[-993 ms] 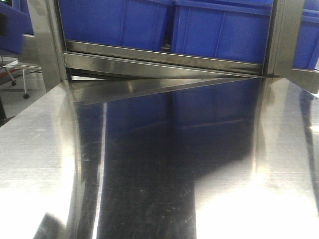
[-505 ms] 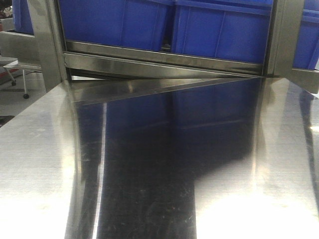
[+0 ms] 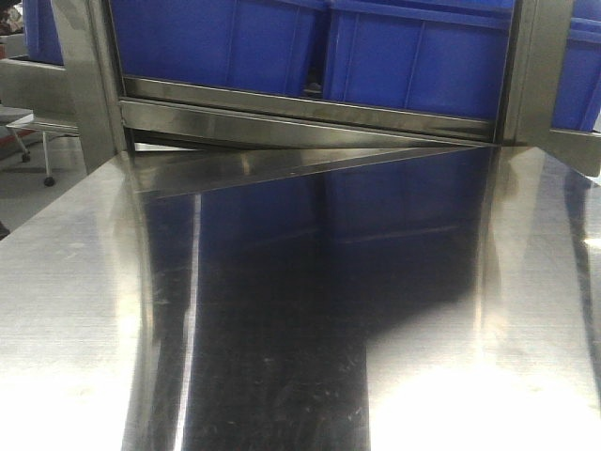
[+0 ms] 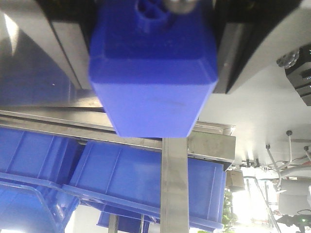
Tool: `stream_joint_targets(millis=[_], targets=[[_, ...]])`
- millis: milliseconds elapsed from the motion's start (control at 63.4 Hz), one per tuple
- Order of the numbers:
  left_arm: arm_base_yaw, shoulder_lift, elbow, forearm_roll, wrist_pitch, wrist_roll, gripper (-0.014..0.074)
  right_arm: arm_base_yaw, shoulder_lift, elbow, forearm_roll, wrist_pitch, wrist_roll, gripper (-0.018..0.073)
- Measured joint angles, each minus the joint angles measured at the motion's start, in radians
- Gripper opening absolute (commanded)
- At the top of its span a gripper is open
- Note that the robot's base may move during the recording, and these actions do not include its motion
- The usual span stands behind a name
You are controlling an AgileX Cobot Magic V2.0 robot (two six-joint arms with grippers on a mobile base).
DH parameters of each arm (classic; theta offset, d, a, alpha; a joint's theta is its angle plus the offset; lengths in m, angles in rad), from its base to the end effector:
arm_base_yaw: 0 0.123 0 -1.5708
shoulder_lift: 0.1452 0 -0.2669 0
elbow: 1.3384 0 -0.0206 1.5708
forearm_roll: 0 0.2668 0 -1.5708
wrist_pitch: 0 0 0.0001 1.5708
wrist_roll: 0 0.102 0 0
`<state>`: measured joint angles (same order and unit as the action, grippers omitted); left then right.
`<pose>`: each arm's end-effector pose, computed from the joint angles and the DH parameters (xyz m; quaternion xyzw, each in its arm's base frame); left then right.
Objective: Pick and sort blue part to right shelf
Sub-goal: 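Hold both parts raised and back away from the table, then drive the base along the yellow floor line carrying both parts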
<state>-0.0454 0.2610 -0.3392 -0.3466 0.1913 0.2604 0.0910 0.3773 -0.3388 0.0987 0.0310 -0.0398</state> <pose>0.1159 -0.0119 0.2911 0.0102 0.7122 -0.0671 0.6987 0.1356 0.0127 0.2915 -0.0124 0.7007 0.0545 0.7113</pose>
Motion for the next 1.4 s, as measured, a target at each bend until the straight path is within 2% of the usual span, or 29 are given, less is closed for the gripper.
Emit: stream_joint_targets(millis=[1403], targets=[[0.0, 0.0, 0.0, 0.0, 0.004, 0.0, 0.0386, 0.0, 0.0, 0.0, 0.0, 0.0, 0.0, 0.0359]])
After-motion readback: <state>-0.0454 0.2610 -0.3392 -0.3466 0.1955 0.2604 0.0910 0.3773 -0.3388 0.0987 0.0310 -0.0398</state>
